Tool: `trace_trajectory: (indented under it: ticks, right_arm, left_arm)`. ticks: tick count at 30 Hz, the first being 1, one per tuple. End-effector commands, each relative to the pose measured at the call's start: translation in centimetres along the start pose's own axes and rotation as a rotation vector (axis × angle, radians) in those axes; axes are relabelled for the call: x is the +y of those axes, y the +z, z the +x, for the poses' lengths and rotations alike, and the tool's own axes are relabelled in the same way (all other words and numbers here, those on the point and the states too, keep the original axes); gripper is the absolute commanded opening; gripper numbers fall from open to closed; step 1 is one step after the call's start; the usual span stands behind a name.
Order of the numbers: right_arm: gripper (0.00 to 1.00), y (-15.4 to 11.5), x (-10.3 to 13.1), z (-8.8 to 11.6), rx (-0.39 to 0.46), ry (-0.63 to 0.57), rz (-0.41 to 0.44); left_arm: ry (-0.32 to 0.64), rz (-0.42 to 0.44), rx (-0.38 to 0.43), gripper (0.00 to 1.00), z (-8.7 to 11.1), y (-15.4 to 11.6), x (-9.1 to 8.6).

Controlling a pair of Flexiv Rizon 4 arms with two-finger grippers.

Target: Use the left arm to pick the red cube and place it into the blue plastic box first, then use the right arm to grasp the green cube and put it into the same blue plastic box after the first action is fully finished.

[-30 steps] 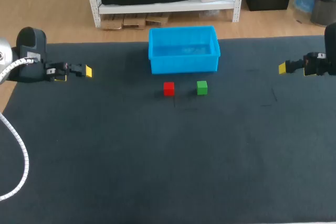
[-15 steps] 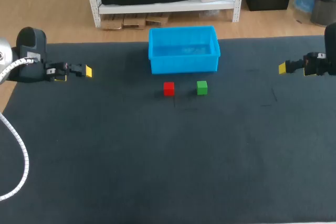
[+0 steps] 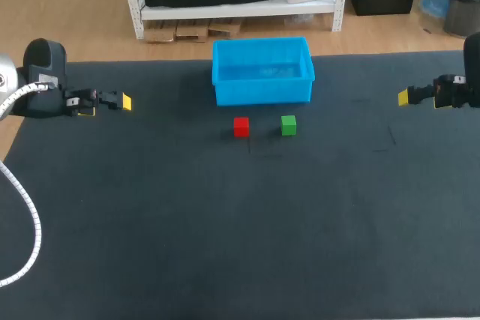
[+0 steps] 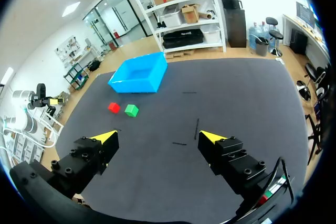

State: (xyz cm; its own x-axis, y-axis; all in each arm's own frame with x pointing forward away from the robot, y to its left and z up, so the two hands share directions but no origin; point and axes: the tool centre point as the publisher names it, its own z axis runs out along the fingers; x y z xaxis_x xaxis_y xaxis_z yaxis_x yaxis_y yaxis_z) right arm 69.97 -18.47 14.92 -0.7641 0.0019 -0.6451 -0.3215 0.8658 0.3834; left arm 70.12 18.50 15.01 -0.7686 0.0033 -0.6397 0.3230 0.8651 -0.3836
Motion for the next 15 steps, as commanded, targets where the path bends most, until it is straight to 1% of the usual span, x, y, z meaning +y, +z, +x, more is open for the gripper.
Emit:
trace_trajectory:
  ticks: [1,11,13,14,15]
  right_arm:
    - [1.00,-0.02,-0.04,-0.04,0.002,0.000,-0.001]
    - [1.00,-0.02,-0.04,-0.04,0.002,0.000,-0.001]
    - [1.00,-0.02,-0.04,-0.04,0.002,0.000,-0.001]
    - [1.00,-0.02,-0.04,-0.04,0.002,0.000,-0.001]
    - [1.00,-0.02,-0.04,-0.04,0.002,0.000,-0.001]
  left_arm:
    - [0.000,0.001,-0.002,1.00,0.02,0.00,0.03]
    - [0.003,-0.004,0.004,1.00,-0.01,0.14,-0.08]
    - [-0.017,-0.003,0.048,1.00,-0.22,0.57,-0.25]
    - [-0.009,0.000,0.069,1.00,-0.46,0.75,-0.56]
    - [-0.008,-0.018,0.095,1.00,-0.65,0.93,-0.74]
